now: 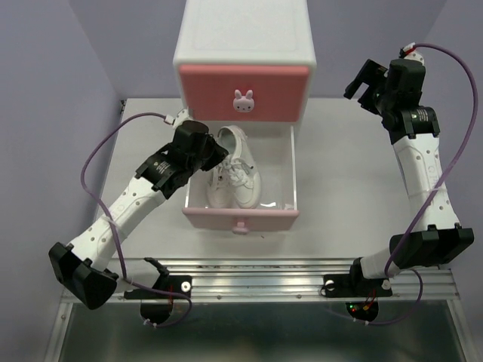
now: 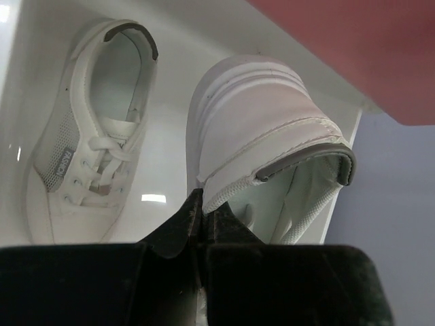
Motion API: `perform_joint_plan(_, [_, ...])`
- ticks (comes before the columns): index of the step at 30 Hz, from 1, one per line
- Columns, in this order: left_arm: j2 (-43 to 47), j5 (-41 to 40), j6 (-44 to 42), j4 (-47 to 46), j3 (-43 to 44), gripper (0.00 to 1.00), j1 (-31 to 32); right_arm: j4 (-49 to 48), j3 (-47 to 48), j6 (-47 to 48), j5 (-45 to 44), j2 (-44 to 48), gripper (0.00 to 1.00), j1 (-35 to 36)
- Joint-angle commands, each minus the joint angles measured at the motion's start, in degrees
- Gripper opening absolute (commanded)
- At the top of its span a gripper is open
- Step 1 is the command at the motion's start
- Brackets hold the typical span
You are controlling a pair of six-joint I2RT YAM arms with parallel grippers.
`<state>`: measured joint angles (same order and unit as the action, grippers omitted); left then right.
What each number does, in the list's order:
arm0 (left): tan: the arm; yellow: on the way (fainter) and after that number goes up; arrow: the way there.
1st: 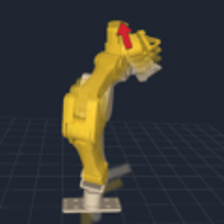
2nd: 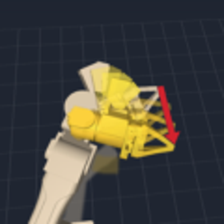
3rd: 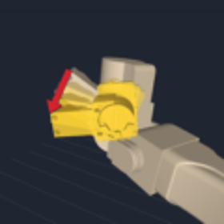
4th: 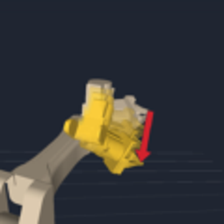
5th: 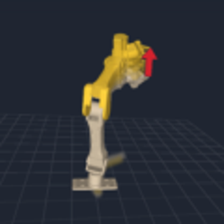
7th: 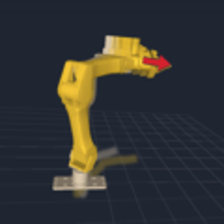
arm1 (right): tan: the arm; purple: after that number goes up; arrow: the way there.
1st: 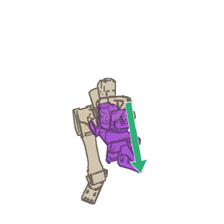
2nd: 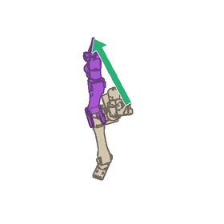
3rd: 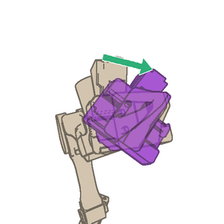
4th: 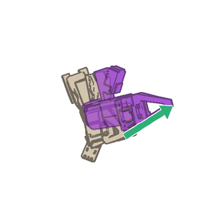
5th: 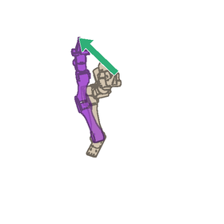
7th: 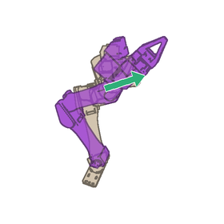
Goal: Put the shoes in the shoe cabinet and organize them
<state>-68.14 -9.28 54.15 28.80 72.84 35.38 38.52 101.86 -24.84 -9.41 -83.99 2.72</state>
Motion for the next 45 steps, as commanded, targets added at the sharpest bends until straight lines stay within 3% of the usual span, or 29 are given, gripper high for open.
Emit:
perform_joint_plan(1, [-4.43,-2.58,-2.63,-9.02,3.35,0.00,2.58,-0.11,-0.96,0.32,1.32,1.89,1.00,-0.08])
perform_joint_plan(14, [-13.06,-4.26,-13.27,-9.28,5.13,0.00,4.70,-0.20,-2.99,1.81,0.27,2.07,1.00,-0.08])
perform_joint_plan(23, [-18.51,-5.04,-11.26,-7.36,6.08,0.00,4.79,-0.29,-3.69,1.81,0.09,1.63,1.00,-0.08])
perform_joint_plan(30, [-23.79,-11.02,-8.54,-3.22,10.04,0.00,4.79,-0.29,-4.65,2.34,0.18,2.16,1.00,-0.08])
perform_joint_plan(37, [-23.97,-12.52,-10.55,-1.55,10.75,0.00,4.88,-0.29,-5.10,2.78,-0.61,2.95,1.00,-0.08])
perform_joint_plan(38, [-23.88,-12.87,-11.95,-1.55,10.40,0.02,4.79,-0.29,-5.18,3.04,-0.70,3.04,1.00,-0.08])
perform_joint_plan(39, [-23.88,-12.87,-12.57,-1.55,10.22,0.14,4.79,-0.29,-5.10,2.96,-0.70,3.04,1.00,-0.08])
perform_joint_plan(43, [-23.88,-12.61,-14.77,-1.99,9.69,0.24,4.79,-0.29,-5.19,2.96,-0.70,3.13,1.00,-0.08])
perform_joint_plan(45, [-23.80,-12.00,-15.65,-2.69,9.52,0.37,4.70,-0.29,-5.10,3.04,-0.61,3.04,1.00,-0.08])
